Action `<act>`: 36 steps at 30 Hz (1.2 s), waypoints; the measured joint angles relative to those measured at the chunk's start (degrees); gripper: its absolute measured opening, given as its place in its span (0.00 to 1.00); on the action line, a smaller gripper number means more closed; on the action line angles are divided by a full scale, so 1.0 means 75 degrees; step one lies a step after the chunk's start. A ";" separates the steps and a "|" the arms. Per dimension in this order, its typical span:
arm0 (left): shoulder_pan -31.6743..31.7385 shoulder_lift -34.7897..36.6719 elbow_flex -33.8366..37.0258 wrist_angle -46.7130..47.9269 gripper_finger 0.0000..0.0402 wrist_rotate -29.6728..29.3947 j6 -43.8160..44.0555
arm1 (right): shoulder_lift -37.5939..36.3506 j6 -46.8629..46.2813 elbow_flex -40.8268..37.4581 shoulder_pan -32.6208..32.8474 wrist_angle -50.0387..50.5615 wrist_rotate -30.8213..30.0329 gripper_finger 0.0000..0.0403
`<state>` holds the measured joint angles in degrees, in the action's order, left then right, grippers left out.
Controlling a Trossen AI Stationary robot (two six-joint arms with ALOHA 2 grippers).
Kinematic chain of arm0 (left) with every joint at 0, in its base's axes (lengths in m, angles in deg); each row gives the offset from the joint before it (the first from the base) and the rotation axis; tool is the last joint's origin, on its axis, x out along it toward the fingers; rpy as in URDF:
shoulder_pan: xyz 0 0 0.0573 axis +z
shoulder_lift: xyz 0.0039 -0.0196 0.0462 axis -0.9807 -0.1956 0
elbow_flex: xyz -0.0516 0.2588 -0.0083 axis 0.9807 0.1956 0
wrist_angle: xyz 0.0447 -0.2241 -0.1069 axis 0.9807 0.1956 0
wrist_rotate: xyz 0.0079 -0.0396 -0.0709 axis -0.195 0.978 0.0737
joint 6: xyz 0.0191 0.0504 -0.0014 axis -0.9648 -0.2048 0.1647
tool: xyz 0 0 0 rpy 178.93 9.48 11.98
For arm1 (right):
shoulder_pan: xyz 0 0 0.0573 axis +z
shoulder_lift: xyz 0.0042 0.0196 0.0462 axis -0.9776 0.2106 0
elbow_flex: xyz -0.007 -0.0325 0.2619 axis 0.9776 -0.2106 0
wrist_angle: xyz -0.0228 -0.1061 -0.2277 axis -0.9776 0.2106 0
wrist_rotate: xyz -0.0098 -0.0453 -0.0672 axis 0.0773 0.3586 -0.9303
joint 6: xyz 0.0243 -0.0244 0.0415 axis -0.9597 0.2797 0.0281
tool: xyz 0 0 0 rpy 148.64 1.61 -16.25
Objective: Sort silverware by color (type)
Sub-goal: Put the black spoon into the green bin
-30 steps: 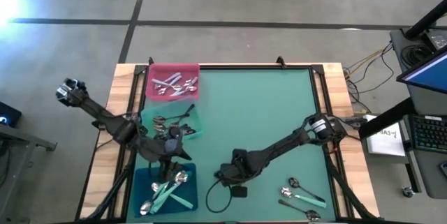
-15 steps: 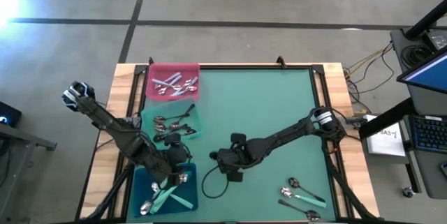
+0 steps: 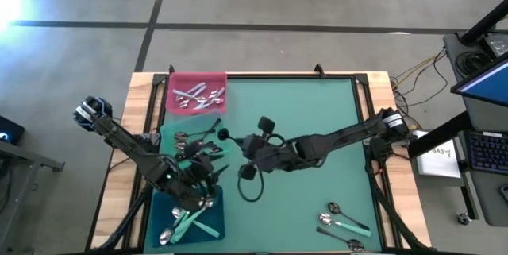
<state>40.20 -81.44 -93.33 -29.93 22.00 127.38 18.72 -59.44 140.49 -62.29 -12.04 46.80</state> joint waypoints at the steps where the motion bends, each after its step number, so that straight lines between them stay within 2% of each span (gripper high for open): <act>1: -0.0002 0.0013 0.0000 -0.0165 0.39 -0.0330 -0.0038 | -0.0018 0.0339 -0.0028 0.0000 -0.0550 0.0018 0.02; 4: -0.0009 0.0052 0.0000 -0.0775 0.39 -0.1084 -0.0405 | -0.0015 0.1160 -0.0074 -0.0001 -0.1809 0.0083 0.02; 9: -0.0009 0.0052 -0.0003 -0.1631 0.39 -0.2106 -0.1195 | 0.0046 0.1383 -0.0145 -0.0038 -0.2849 0.0782 0.02; 17: -0.0009 0.0078 -0.0003 -0.1822 0.39 -0.2559 -0.1243 | 0.0230 0.1580 -0.0185 -0.0029 -0.3253 0.1241 0.02; 24: -0.0012 0.0081 -0.0003 -0.2090 0.39 -0.2608 -0.1232 | 0.0299 0.1880 -0.0200 -0.0029 -0.3454 0.1622 0.02; 30: -0.0044 0.0091 -0.0003 -0.2071 0.39 -0.2484 -0.1232 | 0.0299 0.2140 -0.0200 -0.0029 -0.3470 0.1570 0.02; 36: -0.0050 0.0098 -0.0003 -0.1989 0.39 -0.2457 -0.1232 | 0.0299 0.2485 -0.0200 -0.0038 -0.3470 0.1162 0.02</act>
<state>39.83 -80.70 -93.35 -44.84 3.58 118.15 20.97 -40.80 138.99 -62.57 -38.07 55.51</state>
